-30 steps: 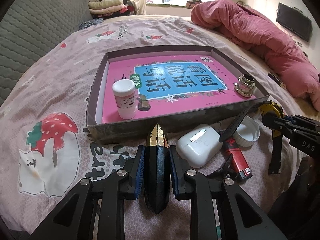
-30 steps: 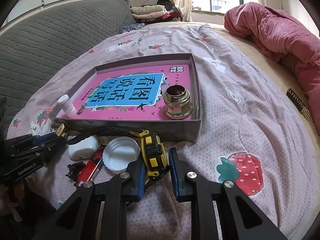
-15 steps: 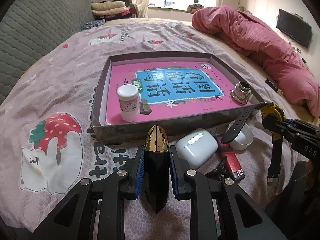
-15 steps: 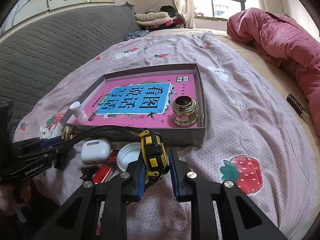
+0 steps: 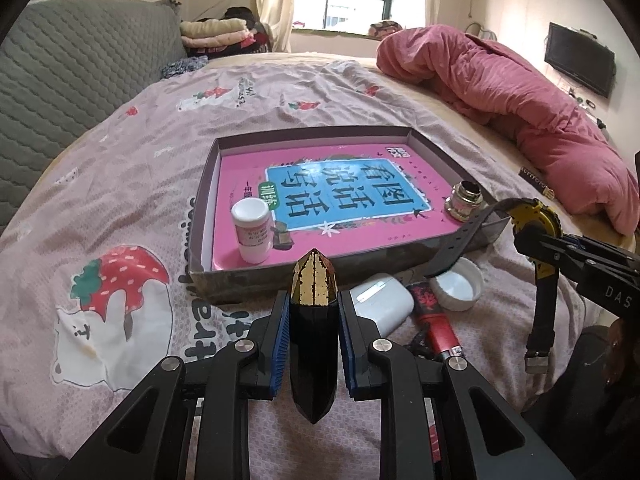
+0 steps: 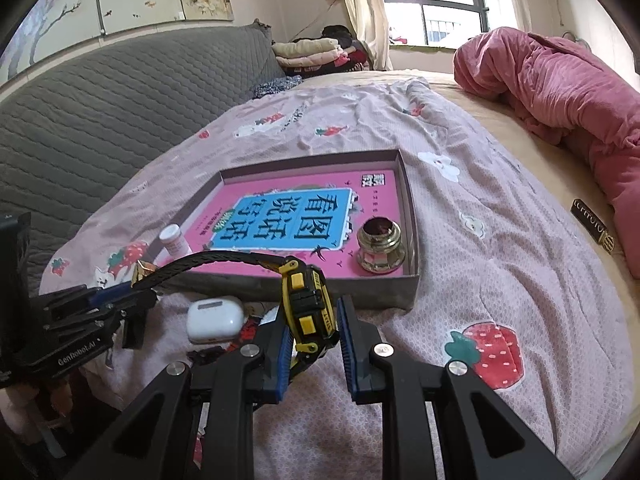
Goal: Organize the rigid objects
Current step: 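Lift the black marker with the left gripper while the right carries the yellow tape measure over the box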
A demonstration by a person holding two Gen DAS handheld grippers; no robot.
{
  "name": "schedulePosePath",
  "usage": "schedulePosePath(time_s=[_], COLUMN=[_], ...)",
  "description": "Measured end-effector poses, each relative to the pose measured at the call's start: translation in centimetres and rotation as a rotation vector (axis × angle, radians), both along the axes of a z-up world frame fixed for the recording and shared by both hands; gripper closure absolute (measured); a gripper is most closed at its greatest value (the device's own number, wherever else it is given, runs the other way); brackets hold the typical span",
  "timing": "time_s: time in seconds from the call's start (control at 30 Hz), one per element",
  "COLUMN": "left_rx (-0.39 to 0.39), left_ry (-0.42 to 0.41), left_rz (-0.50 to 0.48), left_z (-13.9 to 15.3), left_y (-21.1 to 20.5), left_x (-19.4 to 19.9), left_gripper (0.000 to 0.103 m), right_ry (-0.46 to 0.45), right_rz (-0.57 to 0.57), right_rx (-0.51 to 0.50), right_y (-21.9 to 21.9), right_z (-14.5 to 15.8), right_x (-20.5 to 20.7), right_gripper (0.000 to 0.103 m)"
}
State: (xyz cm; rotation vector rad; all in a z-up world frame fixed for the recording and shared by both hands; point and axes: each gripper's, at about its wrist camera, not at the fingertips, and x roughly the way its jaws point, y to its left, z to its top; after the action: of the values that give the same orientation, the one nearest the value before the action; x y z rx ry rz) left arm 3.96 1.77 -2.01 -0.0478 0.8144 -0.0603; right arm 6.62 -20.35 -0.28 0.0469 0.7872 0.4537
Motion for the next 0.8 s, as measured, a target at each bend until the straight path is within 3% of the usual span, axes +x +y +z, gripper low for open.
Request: schedulePosePath(time_s=[0.8], left_rx=[0.023], left_ry=[-0.048], left_rz=[0.012], left_z=[2.3], left_y=[-0.9], left_x=[0.3], left_gripper=[0.080], right_ry=[-0.070], right_rz=[-0.022], right_rx=[0.039], right_y=[0.3], right_z=[2.2], right_x=[0.0], right_gripper=[0.081])
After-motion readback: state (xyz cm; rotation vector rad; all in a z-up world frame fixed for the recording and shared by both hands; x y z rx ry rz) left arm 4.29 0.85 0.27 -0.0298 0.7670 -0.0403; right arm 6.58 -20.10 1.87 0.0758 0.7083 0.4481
